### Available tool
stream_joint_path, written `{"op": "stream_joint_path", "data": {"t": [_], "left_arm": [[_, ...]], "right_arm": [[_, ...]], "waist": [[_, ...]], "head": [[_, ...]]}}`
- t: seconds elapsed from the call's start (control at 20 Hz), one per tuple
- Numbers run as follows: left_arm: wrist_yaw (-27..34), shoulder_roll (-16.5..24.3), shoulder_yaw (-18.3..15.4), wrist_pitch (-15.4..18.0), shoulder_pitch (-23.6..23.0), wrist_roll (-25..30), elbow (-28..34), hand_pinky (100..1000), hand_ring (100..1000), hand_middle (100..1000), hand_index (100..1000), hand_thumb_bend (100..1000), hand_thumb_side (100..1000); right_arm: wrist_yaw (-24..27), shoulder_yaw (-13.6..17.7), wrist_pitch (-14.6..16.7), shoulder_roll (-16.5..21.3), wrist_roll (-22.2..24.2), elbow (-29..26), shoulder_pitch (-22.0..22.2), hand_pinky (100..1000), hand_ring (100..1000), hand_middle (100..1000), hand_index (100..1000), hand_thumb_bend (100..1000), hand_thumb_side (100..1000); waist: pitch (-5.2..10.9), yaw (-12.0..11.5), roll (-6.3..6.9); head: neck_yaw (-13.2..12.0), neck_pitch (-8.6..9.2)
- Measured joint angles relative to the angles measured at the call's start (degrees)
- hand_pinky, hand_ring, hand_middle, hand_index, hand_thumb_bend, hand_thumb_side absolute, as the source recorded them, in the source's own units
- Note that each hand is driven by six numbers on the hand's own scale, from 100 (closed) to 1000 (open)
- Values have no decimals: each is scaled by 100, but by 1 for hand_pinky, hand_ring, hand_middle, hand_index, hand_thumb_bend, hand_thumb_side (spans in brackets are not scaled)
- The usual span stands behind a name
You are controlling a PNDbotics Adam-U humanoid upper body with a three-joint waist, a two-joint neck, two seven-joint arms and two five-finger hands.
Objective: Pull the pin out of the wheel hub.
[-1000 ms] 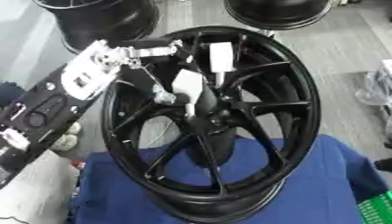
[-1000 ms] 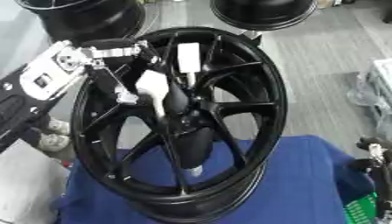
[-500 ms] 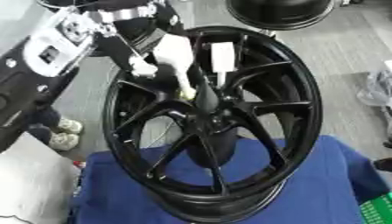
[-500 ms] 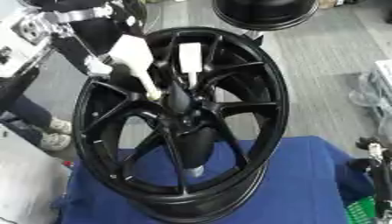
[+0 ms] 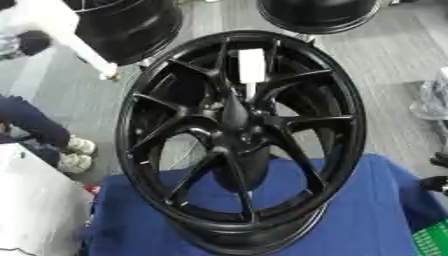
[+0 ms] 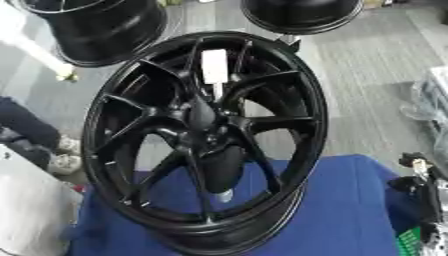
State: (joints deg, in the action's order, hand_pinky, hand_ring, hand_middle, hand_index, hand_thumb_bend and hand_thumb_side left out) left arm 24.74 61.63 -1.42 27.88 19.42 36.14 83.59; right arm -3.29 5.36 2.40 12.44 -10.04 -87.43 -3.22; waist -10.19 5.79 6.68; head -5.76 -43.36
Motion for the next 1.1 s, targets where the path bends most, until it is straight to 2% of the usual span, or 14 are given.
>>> {"op": "stream_joint_path", "data": {"t": [0.1, 0.2, 0.25, 0.3, 0.35, 0.45, 0.55, 0.65, 0.85, 0.95, 1.1], "left_arm": [[-268, 10, -315, 142, -495, -142, -345, 561, 406, 411, 538, 260, 334], [-627, -46, -515, 260, -782, -261, -756, 576, 437, 445, 572, 304, 350], [-850, -108, -571, 301, -871, -314, -1011, 606, 492, 507, 635, 368, 419], [-1102, -191, -601, 339, -920, -371, -1294, 650, 569, 589, 706, 473, 547], [-1355, -290, -619, 381, -932, -437, -1581, 679, 614, 640, 748, 550, 623], [-1793, -528, -623, 497, -889, -576, -2101, 715, 678, 712, 797, 633, 700], [-2132, -779, -650, 622, -820, -728, -2500, 740, 726, 765, 834, 672, 725], [-2375, -1014, -717, 709, -791, -870, -2764, 766, 764, 810, 861, 684, 740], [-2562, -1420, -930, 684, -827, -1115, -2911, 753, 744, 782, 831, 602, 730], [-2470, -1631, -1088, 589, -886, -1202, -2798, 743, 723, 753, 805, 527, 724], [-2097, -2047, -1389, 340, -1046, -1176, -2296, 742, 721, 750, 802, 517, 722]], "right_arm": [[-1, 27, 0, 0, -21, -1, 4, 572, 506, 733, 781, 100, 926], [-1, 31, -9, -1, -33, -1, 17, 572, 506, 733, 781, 100, 927], [-1, 31, -10, -2, -35, -2, 18, 572, 506, 734, 781, 100, 928], [-1, 31, -11, -2, -36, -2, 18, 572, 506, 734, 781, 100, 929], [-1, 31, -11, -3, -36, -2, 18, 572, 506, 734, 781, 100, 931], [-1, 30, -11, -6, -36, -2, 17, 572, 506, 734, 781, 100, 934], [-1, 30, -11, -11, -36, -2, 16, 572, 506, 734, 781, 100, 938], [-1, 29, -11, -16, -36, -3, 14, 572, 506, 734, 781, 100, 936], [-1, 29, -12, -18, -37, -6, 10, 572, 506, 734, 781, 100, 933], [2, 29, -12, -19, -37, -9, 7, 572, 506, 734, 781, 100, 931], [2, 31, -10, -37, -41, -22, -6, 572, 506, 734, 781, 100, 934]], "waist": [[-14, -20, -24], [-16, -35, -38], [-16, -32, -41], [-16, -27, -45], [-16, -16, -52], [-16, 18, -68], [-20, 26, -87], [-46, 33, -97], [-72, 37, -108], [-79, 10, -115], [-85, -13, -135]], "head": [[37, 21], [58, 23], [61, 23], [63, 24], [65, 26], [75, 41], [81, 69], [85, 71], [102, 71], [111, 71], [140, 75]]}}
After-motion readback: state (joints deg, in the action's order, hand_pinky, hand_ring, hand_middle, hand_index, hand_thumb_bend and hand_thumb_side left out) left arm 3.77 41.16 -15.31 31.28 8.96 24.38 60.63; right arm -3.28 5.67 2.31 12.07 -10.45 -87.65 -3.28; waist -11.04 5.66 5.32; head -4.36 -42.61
